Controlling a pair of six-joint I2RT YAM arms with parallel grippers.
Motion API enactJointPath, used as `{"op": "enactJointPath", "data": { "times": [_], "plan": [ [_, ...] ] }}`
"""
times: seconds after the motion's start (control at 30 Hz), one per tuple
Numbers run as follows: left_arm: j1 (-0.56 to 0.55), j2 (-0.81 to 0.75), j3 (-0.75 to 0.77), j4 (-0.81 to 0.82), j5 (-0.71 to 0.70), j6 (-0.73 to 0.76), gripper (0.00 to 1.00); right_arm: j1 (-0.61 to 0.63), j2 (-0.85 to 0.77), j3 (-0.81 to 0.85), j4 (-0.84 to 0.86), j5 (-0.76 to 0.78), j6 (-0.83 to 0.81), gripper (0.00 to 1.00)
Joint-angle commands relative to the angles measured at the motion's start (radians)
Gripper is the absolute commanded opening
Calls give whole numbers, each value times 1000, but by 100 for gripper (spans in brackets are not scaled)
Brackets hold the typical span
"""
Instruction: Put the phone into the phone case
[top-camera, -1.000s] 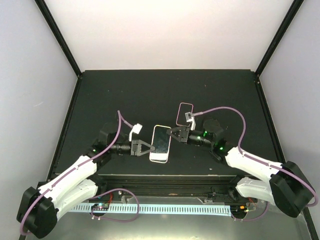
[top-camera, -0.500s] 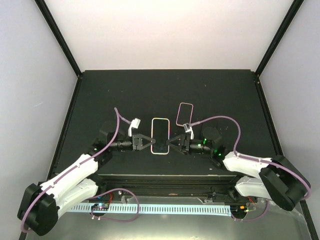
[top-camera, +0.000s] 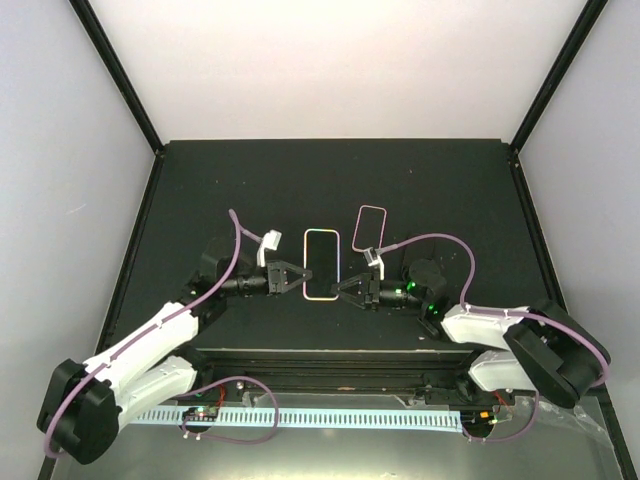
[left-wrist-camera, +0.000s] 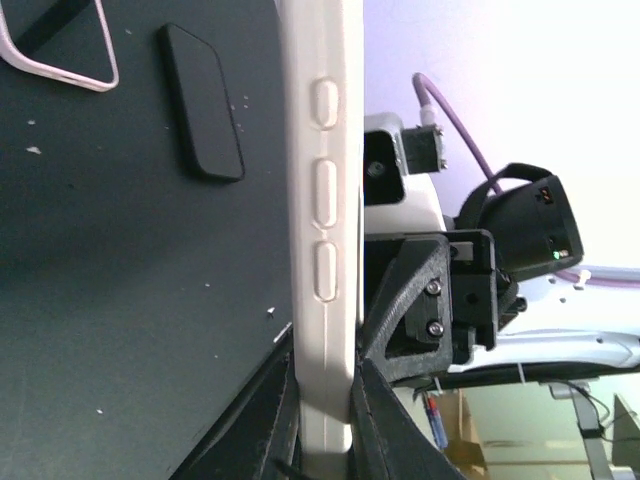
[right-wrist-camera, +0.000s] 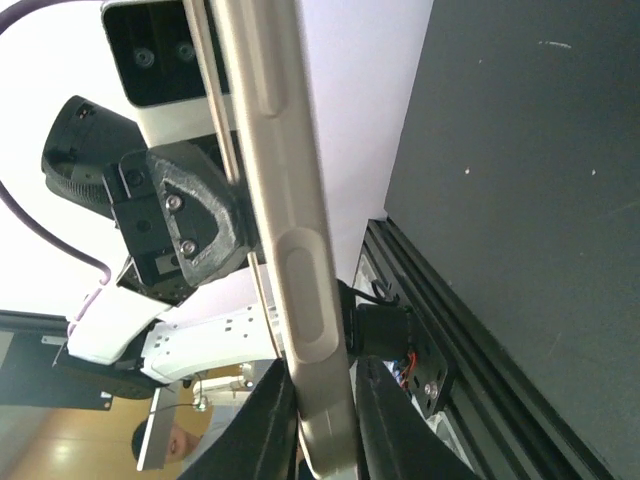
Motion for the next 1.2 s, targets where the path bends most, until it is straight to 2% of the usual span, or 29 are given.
{"op": "enactJointPath", "data": {
  "times": [0.0, 0.07, 0.2, 0.27, 0.33, 0.43, 0.5, 0.73, 0.8, 0.97, 1.17],
  "plan": [
    [5, -9, 90, -115, -83, 147, 2, 5, 1, -14, 77, 12, 39, 10],
    [4, -5, 103, -180, -118, 189, 1, 6, 1, -16, 76, 23, 49, 7],
    [4, 2, 93, -182, -122, 196, 2, 5, 2, -21, 52, 44, 52, 5],
    [4, 10, 94, -185, -121, 197, 2, 5, 5, -21, 37, 55, 46, 5],
    [4, 14, 97, -182, -114, 192, 2, 6, 5, -19, 18, 61, 37, 10],
    [6, 22, 102, -197, -117, 188, 2, 5, -18, -16, -30, 70, 9, 24],
    [13, 32, 106, -207, -114, 189, 2, 4, -58, -12, -113, 93, -30, 40],
    [68, 154, 144, -264, -108, 233, 1, 3, -323, 77, -625, 270, -289, 83],
    [82, 224, 158, -242, -95, 241, 2, 4, -397, 101, -721, 322, -342, 99],
    [93, 445, 258, -208, -66, 257, 2, 3, -493, 185, -949, 402, -462, 100],
    [94, 611, 364, -168, -51, 255, 3, 4, -566, 181, -1014, 472, -496, 100]
  ]
}}
